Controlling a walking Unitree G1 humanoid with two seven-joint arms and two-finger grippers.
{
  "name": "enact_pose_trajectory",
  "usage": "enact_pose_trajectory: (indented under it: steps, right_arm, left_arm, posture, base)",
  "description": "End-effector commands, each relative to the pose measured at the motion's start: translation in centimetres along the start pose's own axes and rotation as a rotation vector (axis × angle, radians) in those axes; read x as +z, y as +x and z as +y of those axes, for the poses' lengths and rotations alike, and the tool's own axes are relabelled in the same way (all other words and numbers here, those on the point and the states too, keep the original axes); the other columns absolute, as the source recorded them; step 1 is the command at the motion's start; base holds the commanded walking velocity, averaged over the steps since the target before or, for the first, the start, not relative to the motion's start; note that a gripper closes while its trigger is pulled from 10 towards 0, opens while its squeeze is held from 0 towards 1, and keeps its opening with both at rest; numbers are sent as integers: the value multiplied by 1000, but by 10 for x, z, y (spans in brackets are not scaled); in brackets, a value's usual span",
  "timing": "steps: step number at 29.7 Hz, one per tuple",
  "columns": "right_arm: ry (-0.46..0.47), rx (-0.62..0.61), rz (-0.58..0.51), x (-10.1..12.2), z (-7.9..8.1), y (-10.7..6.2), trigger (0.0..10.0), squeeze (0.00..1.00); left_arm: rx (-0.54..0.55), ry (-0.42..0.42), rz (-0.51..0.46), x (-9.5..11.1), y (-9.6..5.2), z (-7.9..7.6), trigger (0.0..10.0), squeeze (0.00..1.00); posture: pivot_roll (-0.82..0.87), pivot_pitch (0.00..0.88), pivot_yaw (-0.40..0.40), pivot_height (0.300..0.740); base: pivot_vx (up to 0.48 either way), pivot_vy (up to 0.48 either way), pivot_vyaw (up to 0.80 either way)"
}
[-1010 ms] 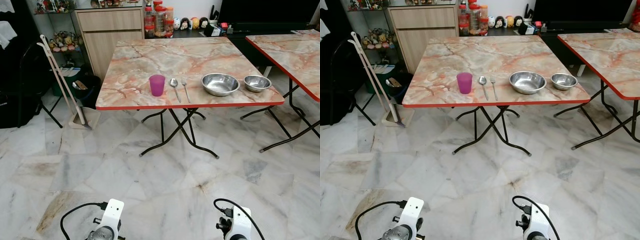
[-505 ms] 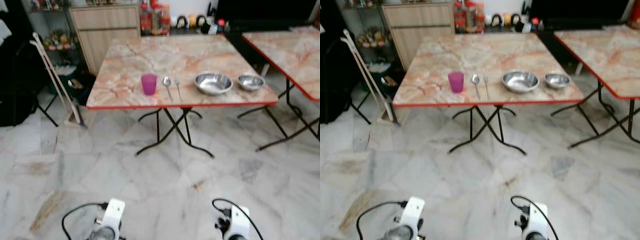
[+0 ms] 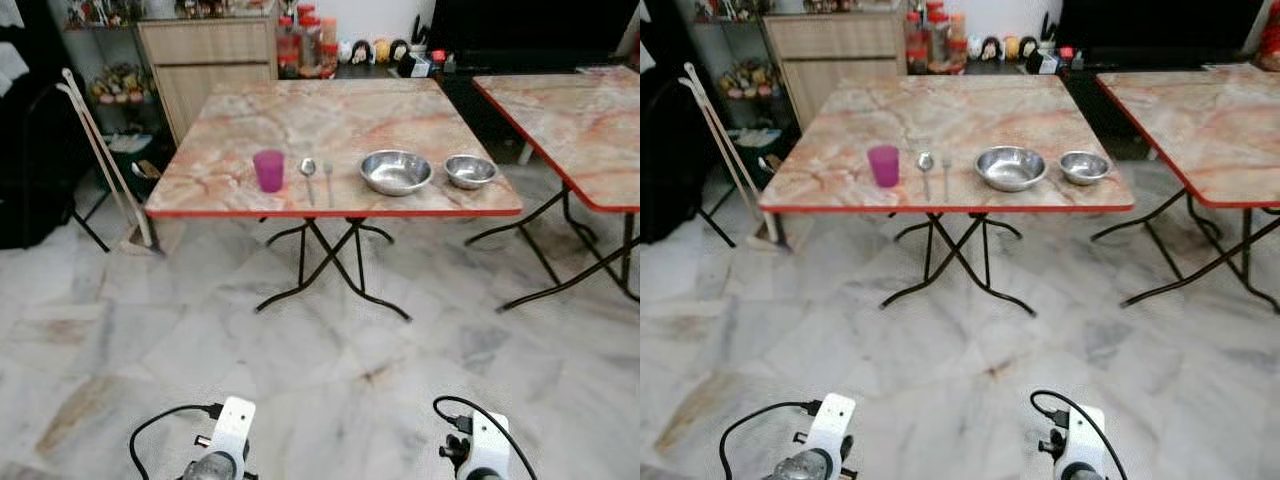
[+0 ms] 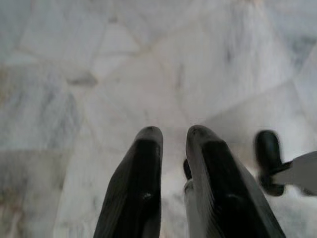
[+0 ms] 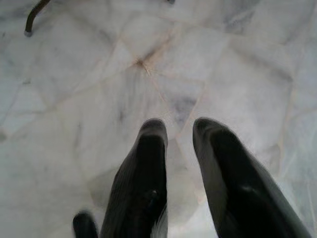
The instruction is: Setting the table
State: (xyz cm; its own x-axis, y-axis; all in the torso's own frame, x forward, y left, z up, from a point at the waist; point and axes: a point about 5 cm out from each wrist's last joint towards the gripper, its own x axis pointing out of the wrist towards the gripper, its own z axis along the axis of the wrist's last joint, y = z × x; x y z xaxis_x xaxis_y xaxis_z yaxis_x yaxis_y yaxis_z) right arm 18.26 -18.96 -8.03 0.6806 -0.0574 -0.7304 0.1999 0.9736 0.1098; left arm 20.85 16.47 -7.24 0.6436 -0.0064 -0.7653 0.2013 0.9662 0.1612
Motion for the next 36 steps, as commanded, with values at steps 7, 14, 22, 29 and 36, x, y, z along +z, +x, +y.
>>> enact_pose_trajectory:
  steps: [7,14,22,29,36]
  right_arm:
    - [-4,-13,-4,3,-6,0,10000,0]
    - [-8,-9,-9,5,-5,1,10000,0]
    - [7,20,-125,29,2,5,10000,0]
    - [16,18,-326,75,6,9,10000,0]
    - [32,69,-515,120,21,7,10000,1000]
  left_arm:
    - [0,-10,2,1,0,-2,10000,0]
    - [-4,-1,-11,5,1,-1,10000,0]
    - [3,-99,-188,46,4,0,10000,0]
    - [66,-218,-390,95,2,12,10000,1000]
    - [58,-255,-557,137,-4,15,10000,1000]
  posture:
    - [-52,0,-9,740]
    - [-49,0,-3,740]
    - [-40,0,2,740]
    - [-37,0,3,740]
    - [-32,0,-2,740]
  base:
    - [0,-351,0]
    - [0,-351,0]
    - [0,0,0]
    - [0,0,0]
    - [0,0,0]
